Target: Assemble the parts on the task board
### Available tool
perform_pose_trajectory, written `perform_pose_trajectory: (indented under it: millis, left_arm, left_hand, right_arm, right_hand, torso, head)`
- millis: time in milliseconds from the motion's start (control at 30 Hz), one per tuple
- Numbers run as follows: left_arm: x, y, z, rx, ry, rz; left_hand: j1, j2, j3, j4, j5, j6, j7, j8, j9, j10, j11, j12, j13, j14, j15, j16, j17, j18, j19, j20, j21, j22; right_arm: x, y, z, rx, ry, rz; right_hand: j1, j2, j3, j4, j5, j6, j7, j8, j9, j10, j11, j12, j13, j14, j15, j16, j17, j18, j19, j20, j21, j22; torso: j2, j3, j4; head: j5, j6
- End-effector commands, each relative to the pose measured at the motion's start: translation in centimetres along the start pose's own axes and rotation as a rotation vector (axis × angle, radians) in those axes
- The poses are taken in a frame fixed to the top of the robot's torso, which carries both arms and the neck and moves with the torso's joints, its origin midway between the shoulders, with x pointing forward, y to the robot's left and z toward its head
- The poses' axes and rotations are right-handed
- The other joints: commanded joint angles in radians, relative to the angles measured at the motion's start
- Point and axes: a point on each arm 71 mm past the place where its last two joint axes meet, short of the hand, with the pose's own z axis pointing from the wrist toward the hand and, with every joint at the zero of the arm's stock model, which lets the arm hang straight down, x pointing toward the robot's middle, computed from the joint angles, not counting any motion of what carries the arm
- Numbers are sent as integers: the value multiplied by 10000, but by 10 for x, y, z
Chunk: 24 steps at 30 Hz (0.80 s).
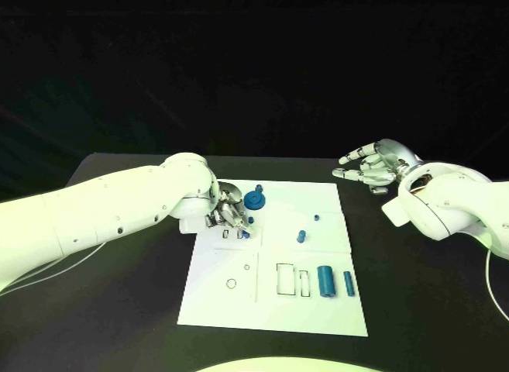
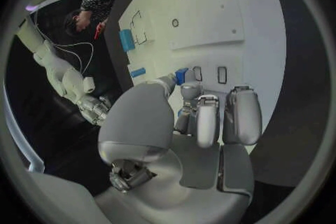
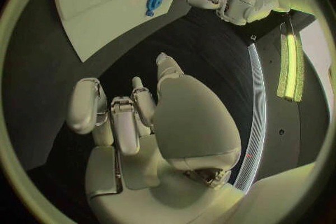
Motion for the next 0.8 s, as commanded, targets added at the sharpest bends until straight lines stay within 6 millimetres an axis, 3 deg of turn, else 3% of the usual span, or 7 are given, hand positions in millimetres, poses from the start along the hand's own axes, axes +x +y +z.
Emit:
perform_pose_trajectory:
  millis: [33,167,333,533,800]
  left_arm:
    - [1,-3,0,270,126,-146]
    - [1,-3,0,294,126,-226]
    - [0,0,0,351,126,-621]
    - [-1,4,-3,422,62,-1233]
    - [-2,9,-8,486,-294,-1802]
  left_hand:
    - [108,-164,520,-34,-4,-7,-56,83,160,34,-80,-75,0,838,-83,-44,1902,-161,38,-30,42,26]
    - [71,-432,1306,-51,-20,-7,-63,146,363,84,-102,-90,11,834,-99,-58,1887,-167,40,-33,53,52]
    - [-38,-862,2534,-211,-8,38,-180,523,918,250,-187,-43,143,823,-170,-92,1844,-168,44,-99,60,81]
    - [-192,-1069,3508,-570,-9,-29,-219,786,1347,357,-232,-27,217,814,-204,-120,1808,-173,50,-136,64,109]
    - [-426,-1276,4283,-977,-4,-42,-244,907,1605,553,-256,104,449,791,-228,-173,1725,-169,45,-154,48,93]
  right_arm:
    - [2,0,0,-37,216,-140]
    - [3,0,0,-14,249,-151]
    - [3,-1,1,29,300,-166]
    - [3,-1,1,73,340,-178]
    - [3,-2,0,110,357,-186]
  right_hand:
    - [95,-9,-10,-40,38,74,-21,27,-15,23,-77,47,-14,751,-28,-42,1486,130,-39,-54,-68,-9]
    - [102,-6,-6,-39,81,81,-23,30,-18,24,-80,49,-14,749,-31,-46,1478,130,-40,-57,-74,-11]
    - [103,-6,-5,-38,114,86,-25,33,-20,19,-82,44,-22,744,-32,-54,1456,135,-50,-58,-96,-25]
    - [91,-3,-7,-30,130,88,-25,34,-22,15,-82,40,-28,743,-33,-55,1453,138,-56,-59,-109,-34]
    - [82,-3,-10,-25,139,89,-25,35,-23,11,-82,36,-34,741,-33,-59,1443,139,-58,-60,-114,-37]
  torso:
    - [-3,1,5]
    - [-8,0,6]
    - [-20,-4,1]
    - [-16,-6,0]
    - [-11,-4,14]
  head:
    - [-1,-12]
    - [-3,-14]
    - [21,1]
    - [13,25]
    - [31,27]
